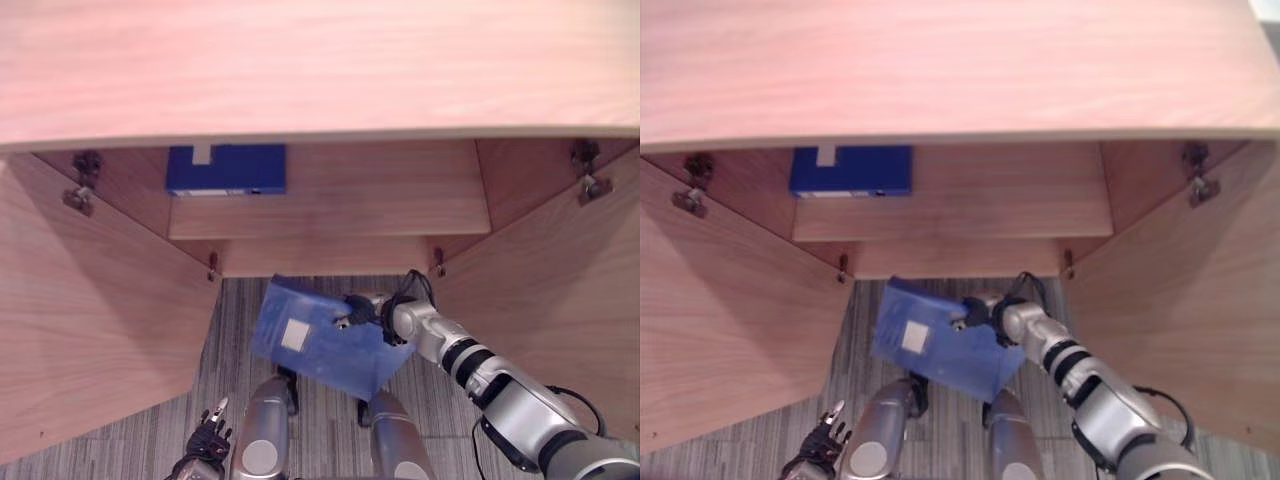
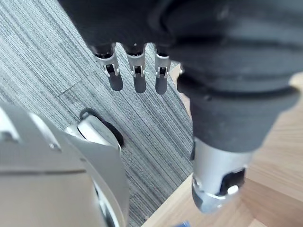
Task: Walk over to the cabinet, pick up the folder, carry it to the office cabinet, place the folder inside the office cabinet, then close the office cabinet door
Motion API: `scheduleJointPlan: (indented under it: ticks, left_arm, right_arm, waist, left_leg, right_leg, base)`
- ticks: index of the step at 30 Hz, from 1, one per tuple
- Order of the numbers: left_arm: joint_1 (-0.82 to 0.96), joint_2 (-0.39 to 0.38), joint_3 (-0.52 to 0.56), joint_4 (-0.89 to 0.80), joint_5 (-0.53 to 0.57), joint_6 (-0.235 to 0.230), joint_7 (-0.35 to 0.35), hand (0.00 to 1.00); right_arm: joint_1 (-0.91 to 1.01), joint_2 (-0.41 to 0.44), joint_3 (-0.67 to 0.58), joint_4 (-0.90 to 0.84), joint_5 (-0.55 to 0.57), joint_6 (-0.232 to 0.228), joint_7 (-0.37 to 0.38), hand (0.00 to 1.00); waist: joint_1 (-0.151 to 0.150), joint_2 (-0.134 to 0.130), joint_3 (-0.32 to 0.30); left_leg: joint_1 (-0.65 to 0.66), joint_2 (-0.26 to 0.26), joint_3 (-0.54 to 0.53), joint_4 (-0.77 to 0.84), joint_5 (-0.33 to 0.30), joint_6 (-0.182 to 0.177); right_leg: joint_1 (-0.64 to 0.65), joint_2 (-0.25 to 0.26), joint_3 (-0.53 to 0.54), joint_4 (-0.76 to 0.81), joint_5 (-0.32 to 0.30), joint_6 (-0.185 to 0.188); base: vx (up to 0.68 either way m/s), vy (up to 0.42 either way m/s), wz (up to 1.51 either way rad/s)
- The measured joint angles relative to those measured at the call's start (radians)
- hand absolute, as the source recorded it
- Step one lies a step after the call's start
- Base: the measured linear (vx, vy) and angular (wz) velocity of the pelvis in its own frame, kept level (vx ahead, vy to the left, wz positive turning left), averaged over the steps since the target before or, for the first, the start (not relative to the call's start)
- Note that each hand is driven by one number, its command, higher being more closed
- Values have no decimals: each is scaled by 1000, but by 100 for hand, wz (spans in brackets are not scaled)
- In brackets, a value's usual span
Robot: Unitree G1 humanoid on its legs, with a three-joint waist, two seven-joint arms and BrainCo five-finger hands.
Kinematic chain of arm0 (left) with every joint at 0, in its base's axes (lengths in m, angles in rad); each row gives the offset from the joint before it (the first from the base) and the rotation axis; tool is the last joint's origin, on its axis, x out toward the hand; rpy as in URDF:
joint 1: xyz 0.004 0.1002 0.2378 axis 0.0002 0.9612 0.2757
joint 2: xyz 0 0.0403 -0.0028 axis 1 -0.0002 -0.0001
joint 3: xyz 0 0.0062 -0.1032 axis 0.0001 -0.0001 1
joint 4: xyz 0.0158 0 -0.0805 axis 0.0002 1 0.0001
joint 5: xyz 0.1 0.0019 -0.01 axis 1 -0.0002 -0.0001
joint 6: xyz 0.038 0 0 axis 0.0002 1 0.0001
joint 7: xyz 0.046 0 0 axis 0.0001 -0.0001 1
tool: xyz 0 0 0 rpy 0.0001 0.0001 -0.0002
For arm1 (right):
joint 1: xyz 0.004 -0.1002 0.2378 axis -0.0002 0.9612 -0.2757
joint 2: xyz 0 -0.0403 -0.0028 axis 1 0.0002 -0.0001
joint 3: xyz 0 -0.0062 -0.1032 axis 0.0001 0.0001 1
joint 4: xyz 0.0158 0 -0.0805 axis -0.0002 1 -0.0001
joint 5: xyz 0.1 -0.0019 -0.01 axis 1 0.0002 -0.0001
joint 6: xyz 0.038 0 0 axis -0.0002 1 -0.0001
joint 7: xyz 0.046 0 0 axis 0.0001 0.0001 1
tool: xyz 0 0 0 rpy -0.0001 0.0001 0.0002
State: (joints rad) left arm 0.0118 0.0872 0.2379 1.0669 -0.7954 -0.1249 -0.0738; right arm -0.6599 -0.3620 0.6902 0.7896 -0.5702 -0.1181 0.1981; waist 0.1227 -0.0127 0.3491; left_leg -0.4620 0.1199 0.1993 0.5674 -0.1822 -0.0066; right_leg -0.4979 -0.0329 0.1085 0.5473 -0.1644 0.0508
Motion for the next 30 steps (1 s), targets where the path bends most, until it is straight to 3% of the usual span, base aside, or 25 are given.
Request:
scheduleJointPlan:
  ticks: [2, 5, 9, 10, 12, 15, 19, 23, 30]
  left_arm:
    - [-5, -7, 3, -7, -2, 2, 0, 0]
    - [-7, -9, 5, -49, -2, 1, 1, 0]
    - [-8, -20, 17, -94, -26, -4, 1, 0]
    - [-8, -22, 18, -99, -35, -4, 1, 0]
    - [-8, -26, 19, -119, -56, -6, 1, 0]
    - [-8, -34, 24, -128, -79, -7, 2, 0]
    - [-14, -37, 25, -150, -79, -8, 2, 0]
    - [-21, -42, 28, -162, -81, -8, 5, 0]
    - [-48, -41, 0, -179, -97, -8, 50, 0]
  right_arm:
    - [2, -6, -65, -13, 18, 18, -8, 100]
    - [33, -23, -202, -91, 233, 51, -25, 100]
    - [87, -11, -432, -278, 787, 37, -108, 100]
    - [88, -10, -455, -299, 850, 29, -118, 100]
    - [87, 0, -551, -354, 1096, -10, -142, 100]
    - [87, 16, -623, -391, 1318, -40, -149, 100]
    - [86, 21, -670, -425, 1501, -67, -144, 100]
    - [63, 29, -701, -422, 1602, -82, -170, 100]
    - [-261, 39, -711, -147, 1889, -101, -305, 100]
  waist:
    - [-5, 2, 19]
    - [-6, 4, 36]
    - [-11, 5, 47]
    - [-12, 6, 50]
    - [-12, 6, 54]
    - [-7, 6, 54]
    - [-5, 6, 54]
    - [-1, 8, 53]
    - [6, 13, 54]
  left_leg:
    - [-52, 15, -3, 95, -36, 1]
    - [-128, 43, -22, 212, -80, -3]
    - [-204, 61, -30, 286, -111, -3]
    - [-209, 63, -31, 292, -112, -3]
    - [-232, 69, -39, 314, -119, -4]
    - [-239, 73, -41, 327, -129, -3]
    - [-267, 75, -52, 354, -139, -14]
    - [-294, 76, -68, 385, -154, -16]
    - [-401, 58, -110, 437, -154, -16]
  right_leg:
    - [-55, 5, 0, 98, -38, -2]
    - [-123, 17, -19, 204, -85, -11]
    - [-199, 18, -35, 279, -112, -18]
    - [-204, 18, -38, 285, -114, -19]
    - [-224, 15, -52, 307, -123, -20]
    - [-234, 12, -58, 325, -133, -20]
    - [-256, -1, -82, 353, -151, -27]
    - [-270, -20, -128, 380, -171, -31]
    - [-353, -53, -175, 444, -191, -44]
  base:
    - [-139, -39, -1]
    - [-99, -37, 2]
    - [-85, -8, -2]
    - [-56, 15, -1]
    - [-18, 2, 7]
    - [10, 0, 0]
    - [52, 5, 7]
    - [56, 14, 11]
    - [-15, 4, 17]
